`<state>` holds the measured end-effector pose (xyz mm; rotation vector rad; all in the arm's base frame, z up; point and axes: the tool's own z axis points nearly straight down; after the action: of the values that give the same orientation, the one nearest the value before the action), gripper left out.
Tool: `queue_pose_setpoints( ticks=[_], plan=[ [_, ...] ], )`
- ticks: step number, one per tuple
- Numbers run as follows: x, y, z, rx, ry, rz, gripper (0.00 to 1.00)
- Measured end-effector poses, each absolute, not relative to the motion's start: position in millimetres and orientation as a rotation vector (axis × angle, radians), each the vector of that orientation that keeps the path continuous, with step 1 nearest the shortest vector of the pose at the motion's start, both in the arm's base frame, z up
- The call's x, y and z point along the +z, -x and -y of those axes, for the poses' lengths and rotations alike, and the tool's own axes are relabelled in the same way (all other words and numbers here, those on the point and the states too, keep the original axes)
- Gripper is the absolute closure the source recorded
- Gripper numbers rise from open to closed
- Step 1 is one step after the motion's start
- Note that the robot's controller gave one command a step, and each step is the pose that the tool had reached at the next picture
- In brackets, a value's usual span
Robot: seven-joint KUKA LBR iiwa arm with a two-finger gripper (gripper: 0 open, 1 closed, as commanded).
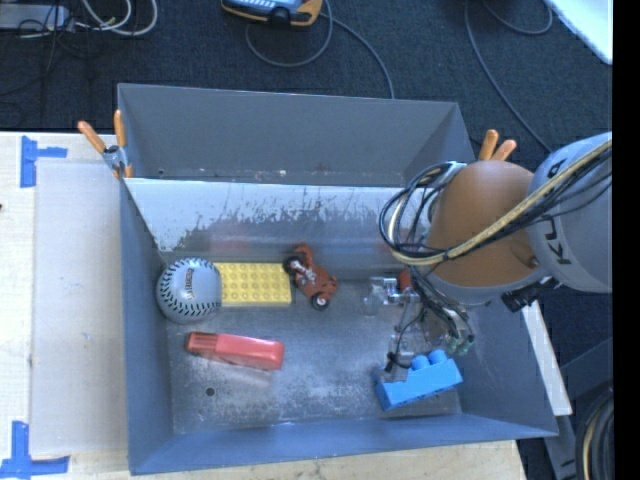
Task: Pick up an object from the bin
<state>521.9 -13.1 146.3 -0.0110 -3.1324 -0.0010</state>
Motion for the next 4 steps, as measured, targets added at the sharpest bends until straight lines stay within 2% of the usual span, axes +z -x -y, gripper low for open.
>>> queue_pose_setpoints(
  ticks=[1,2,3,4],
  plan=[
    [150.1,-523.8,13.1,-0.001,0.011,3.140,0.00],
    [110.3,-514.2,53.2,-0.003,-0.161,3.135,0.00],
    [110.2,-497.8,77.5,-0.004,-0.273,3.120,0.00],
    [123.1,-497.8,80.2,-0.002,-0.309,3.124,0.00]
  ],
)
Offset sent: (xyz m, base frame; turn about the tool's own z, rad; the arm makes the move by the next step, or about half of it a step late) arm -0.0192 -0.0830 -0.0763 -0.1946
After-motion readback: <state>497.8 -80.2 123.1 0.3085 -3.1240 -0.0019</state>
